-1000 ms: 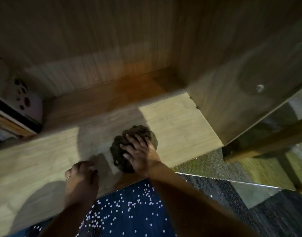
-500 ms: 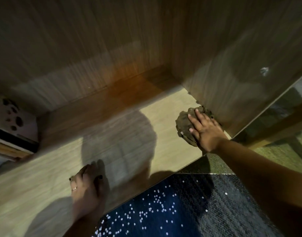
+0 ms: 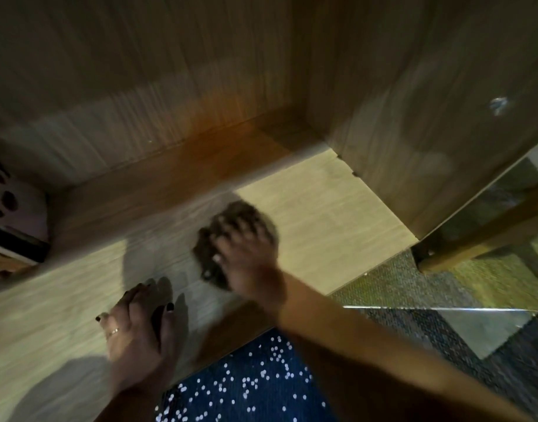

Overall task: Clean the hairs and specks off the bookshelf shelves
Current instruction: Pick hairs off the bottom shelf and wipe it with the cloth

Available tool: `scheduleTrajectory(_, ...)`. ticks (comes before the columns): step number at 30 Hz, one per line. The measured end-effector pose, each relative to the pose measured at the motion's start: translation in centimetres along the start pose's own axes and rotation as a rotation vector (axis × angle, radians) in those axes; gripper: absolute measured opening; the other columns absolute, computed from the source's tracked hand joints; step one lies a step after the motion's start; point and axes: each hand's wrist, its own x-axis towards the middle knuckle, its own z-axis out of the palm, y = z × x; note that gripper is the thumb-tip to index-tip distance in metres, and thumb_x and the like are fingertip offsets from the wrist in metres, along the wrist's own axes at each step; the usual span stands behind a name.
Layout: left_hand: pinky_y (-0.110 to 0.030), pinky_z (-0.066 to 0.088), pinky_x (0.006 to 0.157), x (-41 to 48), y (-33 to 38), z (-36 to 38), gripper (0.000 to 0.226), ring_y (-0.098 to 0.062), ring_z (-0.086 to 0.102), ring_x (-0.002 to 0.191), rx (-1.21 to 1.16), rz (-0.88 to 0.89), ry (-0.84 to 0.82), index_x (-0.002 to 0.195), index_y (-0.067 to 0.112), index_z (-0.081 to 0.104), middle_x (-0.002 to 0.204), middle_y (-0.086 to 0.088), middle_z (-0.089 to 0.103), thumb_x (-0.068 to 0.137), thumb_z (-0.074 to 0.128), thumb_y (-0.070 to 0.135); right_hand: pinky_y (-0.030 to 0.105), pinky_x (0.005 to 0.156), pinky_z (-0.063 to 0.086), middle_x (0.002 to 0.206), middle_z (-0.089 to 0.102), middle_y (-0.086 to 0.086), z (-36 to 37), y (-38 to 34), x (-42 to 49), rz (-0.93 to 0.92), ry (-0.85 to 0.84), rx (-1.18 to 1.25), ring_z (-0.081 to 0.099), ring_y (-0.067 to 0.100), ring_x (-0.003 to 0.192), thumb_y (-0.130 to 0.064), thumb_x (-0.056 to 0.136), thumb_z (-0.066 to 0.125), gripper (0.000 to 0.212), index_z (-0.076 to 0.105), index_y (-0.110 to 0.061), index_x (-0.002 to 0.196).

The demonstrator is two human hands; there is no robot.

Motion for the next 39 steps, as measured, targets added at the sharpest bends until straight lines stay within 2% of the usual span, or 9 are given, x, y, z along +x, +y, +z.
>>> scheduleTrajectory(4, -0.066, 0.034, 0.1, 0.2, -0.6, 0.5, 0.061, -0.045, 0.043, 0.11, 0.001, 0.006, 0.055, 0.125, -0.003, 0.052, 0.126, -0.025, 0.046, 0.086, 0.042, 0.044, 0.048, 0.118, 0.002, 0.161, 0.011, -0.005, 1.6, -2.9, -0.4, -0.209, -0.065, -0.063, 0.007, 0.024, 0.147, -0.043, 0.099, 0.031, 0.052, 0.023, -0.03, 0.149)
scheduleTrajectory(7, -0.061, 0.03, 0.105, 0.3, -1.3, 0.8, 0.064, -0.048, 0.046, 0.117, 0.004, 0.038, 0.043, 0.127, -0.003, 0.054, 0.131, -0.024, 0.05, 0.086, 0.041, 0.046, 0.041, 0.118, 0.004, 0.16, 0.016, -0.004, 0.6, 1.0, 1.8, -0.247, -0.061, -0.079, 0.015, 0.02, 0.146, -0.045, 0.1, 0.029, 0.055, 0.018, -0.032, 0.152)
scheduleTrajectory(10, -0.057, 0.029, 0.105, 0.5, -1.5, 0.8, 0.066, -0.047, 0.044, 0.12, -0.003, 0.023, 0.031, 0.133, 0.001, 0.052, 0.134, -0.022, 0.05, 0.085, 0.041, 0.046, 0.045, 0.118, 0.013, 0.158, 0.023, 0.003, -1.2, 6.6, 4.2, -0.051, -0.028, -0.028, 0.024, 0.027, 0.144, -0.053, 0.097, 0.025, 0.058, 0.029, -0.029, 0.149)
scheduleTrajectory(16, -0.062, 0.033, 0.099, 0.5, -1.4, 1.0, 0.065, -0.047, 0.047, 0.113, 0.056, 0.039, 0.046, 0.13, -0.003, 0.051, 0.128, -0.026, 0.052, 0.086, 0.038, 0.044, 0.042, 0.119, 0.005, 0.162, -0.006, -0.004, -7.1, 19.1, 2.3, 0.332, -0.058, -0.142, 0.003, 0.021, 0.148, -0.044, 0.102, 0.024, 0.057, 0.001, -0.033, 0.153)
scheduleTrajectory(21, -0.064, 0.03, 0.103, 0.5, -0.6, 0.5, 0.062, -0.044, 0.044, 0.12, 0.045, 0.072, 0.036, 0.13, 0.002, 0.052, 0.127, -0.024, 0.052, 0.086, 0.04, 0.044, 0.047, 0.119, 0.001, 0.162, -0.009, 0.002, -6.7, 17.3, 1.9, 0.451, -0.07, -0.176, -0.002, 0.026, 0.148, -0.043, 0.101, 0.019, 0.059, -0.003, -0.028, 0.153)
scheduleTrajectory(31, -0.068, 0.03, 0.1, 0.3, -0.7, 0.4, 0.061, -0.048, 0.043, 0.113, 0.016, 0.034, 0.063, 0.126, -0.004, 0.05, 0.124, -0.029, 0.049, 0.087, 0.037, 0.041, 0.044, 0.115, -0.014, 0.162, -0.005, -0.002, 0.8, -3.5, 0.4, -0.065, -0.154, -0.015, -0.006, 0.024, 0.148, -0.041, 0.1, 0.028, 0.059, 0.006, -0.028, 0.153)
scheduleTrajectory(33, -0.069, 0.029, 0.1, 0.3, -0.4, 0.3, 0.06, -0.048, 0.042, 0.114, -0.004, 0.028, 0.074, 0.126, -0.005, 0.049, 0.125, -0.029, 0.048, 0.088, 0.037, 0.039, 0.043, 0.118, -0.009, 0.162, -0.002, -0.005, 0.8, -3.2, -0.2, -0.166, -0.154, -0.029, -0.002, 0.02, 0.148, -0.042, 0.101, 0.025, 0.055, 0.01, -0.032, 0.153)
scheduleTrajectory(36, -0.07, 0.029, 0.101, 0.1, -0.2, 0.2, 0.06, -0.045, 0.039, 0.117, -0.042, 0.001, 0.067, 0.128, -0.003, 0.049, 0.128, -0.027, 0.047, 0.088, 0.037, 0.04, 0.04, 0.116, 0.011, 0.158, 0.025, -0.002, -0.4, 1.3, -0.5, -0.128, -0.031, -0.025, 0.028, 0.021, 0.143, -0.047, 0.099, 0.023, 0.052, 0.033, -0.032, 0.148)
scheduleTrajectory(39, -0.072, 0.03, 0.1, 0.0, 0.1, -0.1, 0.06, -0.042, 0.038, 0.117, -0.069, -0.02, 0.043, 0.131, 0.001, 0.049, 0.13, -0.024, 0.046, 0.088, 0.038, 0.042, 0.042, 0.117, 0.009, 0.162, 0.006, -0.003, -2.8, 8.5, -0.7, 0.044, -0.071, -0.13, 0.016, 0.022, 0.146, -0.046, 0.1, 0.025, 0.055, 0.015, -0.035, 0.152)
